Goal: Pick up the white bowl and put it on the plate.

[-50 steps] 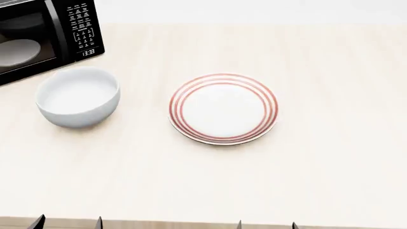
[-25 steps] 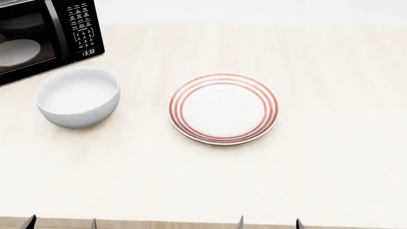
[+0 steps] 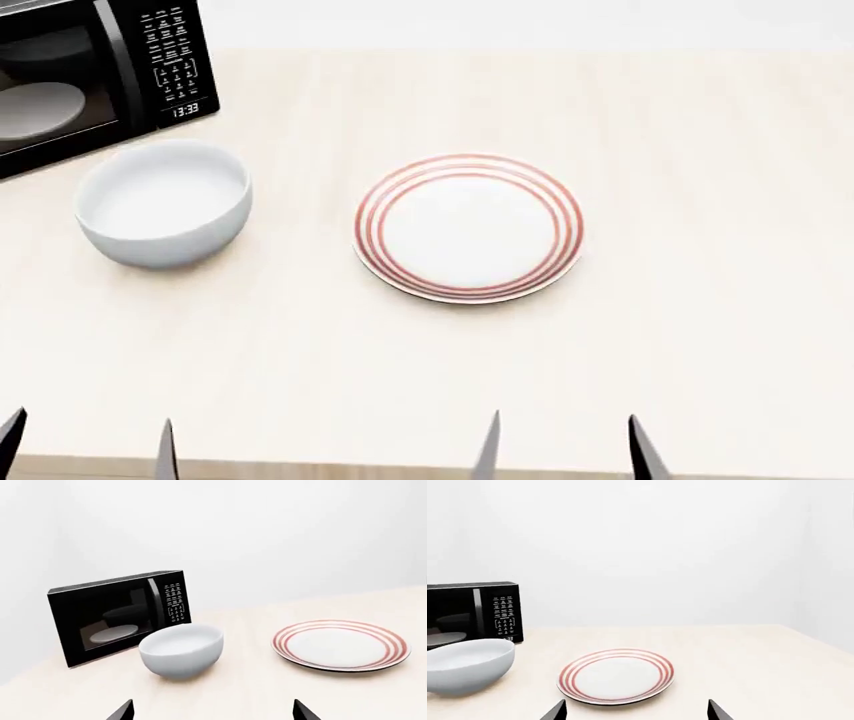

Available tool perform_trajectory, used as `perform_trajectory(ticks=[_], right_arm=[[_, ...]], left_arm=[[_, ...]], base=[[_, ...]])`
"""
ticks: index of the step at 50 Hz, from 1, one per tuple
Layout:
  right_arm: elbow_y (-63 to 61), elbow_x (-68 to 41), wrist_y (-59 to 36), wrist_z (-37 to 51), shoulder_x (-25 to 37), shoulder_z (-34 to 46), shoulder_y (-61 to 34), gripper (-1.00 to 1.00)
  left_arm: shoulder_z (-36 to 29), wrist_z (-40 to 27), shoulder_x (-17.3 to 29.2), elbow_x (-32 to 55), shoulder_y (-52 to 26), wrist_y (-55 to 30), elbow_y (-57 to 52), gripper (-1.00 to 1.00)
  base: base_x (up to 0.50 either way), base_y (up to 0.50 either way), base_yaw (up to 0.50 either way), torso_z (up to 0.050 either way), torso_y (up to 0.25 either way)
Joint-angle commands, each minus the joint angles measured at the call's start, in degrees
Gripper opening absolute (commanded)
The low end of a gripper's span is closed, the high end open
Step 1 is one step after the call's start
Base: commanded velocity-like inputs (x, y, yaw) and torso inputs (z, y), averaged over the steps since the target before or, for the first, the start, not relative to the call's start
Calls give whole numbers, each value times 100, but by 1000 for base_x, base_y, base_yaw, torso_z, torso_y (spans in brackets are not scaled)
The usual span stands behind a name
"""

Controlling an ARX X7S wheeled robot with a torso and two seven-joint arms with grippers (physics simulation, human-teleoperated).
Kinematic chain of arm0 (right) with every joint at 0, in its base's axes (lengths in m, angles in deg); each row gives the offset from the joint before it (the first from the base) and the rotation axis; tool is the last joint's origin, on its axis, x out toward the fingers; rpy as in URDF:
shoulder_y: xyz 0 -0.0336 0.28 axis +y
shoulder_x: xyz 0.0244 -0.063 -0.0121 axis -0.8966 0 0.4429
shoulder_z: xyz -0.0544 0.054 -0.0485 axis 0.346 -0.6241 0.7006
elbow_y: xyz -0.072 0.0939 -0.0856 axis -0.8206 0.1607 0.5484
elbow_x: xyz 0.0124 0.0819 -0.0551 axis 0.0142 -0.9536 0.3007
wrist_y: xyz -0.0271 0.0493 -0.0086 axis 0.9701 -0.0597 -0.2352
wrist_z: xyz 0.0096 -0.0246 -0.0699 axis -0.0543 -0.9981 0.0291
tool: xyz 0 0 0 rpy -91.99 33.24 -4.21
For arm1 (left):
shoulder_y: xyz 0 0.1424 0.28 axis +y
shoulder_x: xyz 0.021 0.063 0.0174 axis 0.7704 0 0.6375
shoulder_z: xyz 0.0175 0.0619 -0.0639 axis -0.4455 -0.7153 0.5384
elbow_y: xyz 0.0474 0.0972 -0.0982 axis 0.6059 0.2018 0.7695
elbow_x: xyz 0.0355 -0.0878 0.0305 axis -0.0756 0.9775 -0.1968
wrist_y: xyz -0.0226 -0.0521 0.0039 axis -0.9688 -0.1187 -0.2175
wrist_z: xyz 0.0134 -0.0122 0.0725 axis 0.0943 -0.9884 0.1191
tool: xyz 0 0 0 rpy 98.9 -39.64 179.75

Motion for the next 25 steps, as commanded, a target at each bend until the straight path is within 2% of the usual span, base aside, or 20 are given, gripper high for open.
perform_trajectory(ticks=[1,18,25], right_arm=[[-543,154,-185,12,-20,0,45,100],[-408,-35,86,61,126,84,71,100],[-386,-73,153,79,177,123,74,100]], left_arm=[[77,103,-28,12,58,-226,-412,100],[-16,-12,85,50,105,-425,-743,100],[-49,-68,124,57,108,-381,-688,100]], base=[[0,0,0,0,0],[0,0,0,0,0],[457,6,0,0,0]])
